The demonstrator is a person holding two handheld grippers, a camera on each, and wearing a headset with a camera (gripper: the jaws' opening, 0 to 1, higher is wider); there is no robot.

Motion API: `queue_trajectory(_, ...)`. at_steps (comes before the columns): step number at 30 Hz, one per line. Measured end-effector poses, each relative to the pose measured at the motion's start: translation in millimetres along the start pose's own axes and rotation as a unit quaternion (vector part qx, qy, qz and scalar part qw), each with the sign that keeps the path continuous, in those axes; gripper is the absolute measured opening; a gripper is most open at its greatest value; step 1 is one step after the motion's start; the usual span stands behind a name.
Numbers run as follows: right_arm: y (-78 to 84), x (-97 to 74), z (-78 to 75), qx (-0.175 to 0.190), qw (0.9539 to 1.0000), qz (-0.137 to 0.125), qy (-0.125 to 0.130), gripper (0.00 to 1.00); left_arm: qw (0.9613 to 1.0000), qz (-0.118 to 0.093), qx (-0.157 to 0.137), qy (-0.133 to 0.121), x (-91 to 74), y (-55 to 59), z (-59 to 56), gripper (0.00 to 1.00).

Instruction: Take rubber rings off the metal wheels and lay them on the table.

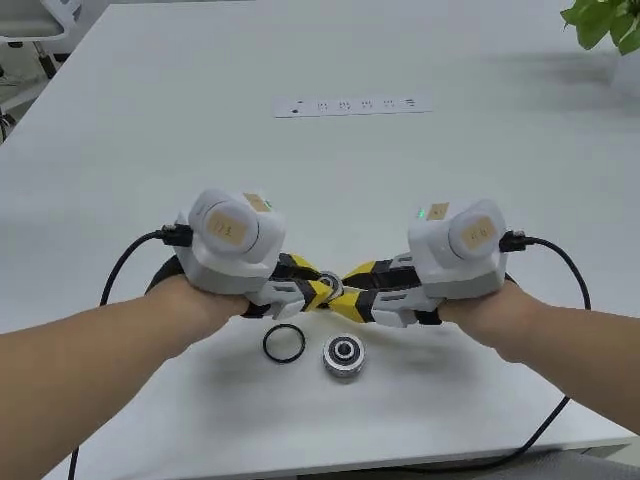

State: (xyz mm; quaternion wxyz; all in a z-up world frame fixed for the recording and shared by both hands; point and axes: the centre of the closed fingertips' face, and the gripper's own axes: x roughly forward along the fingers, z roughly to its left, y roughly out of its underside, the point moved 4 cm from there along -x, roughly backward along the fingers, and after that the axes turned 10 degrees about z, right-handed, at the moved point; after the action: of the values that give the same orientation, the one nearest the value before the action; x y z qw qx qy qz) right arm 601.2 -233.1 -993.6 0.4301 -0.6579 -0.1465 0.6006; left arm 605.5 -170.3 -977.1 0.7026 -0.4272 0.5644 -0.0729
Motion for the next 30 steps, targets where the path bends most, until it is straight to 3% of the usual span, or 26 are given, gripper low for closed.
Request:
queue_trajectory(9, 2.7, -1.3, -1.0, -0.009, 1.0, 0.004, 0.002, 0.14, 1.0, 0.001, -0.002, 0.001, -0.8, -1.2, -2.0, 0.13)
queue_trajectory(30, 3.2, -1.1, -1.7, 0.008, 1.0, 0.004, 0.0, 0.11, 1.0, 0.003, -0.005, -0.001, 1.1, -0.5, 0.9, 0.13)
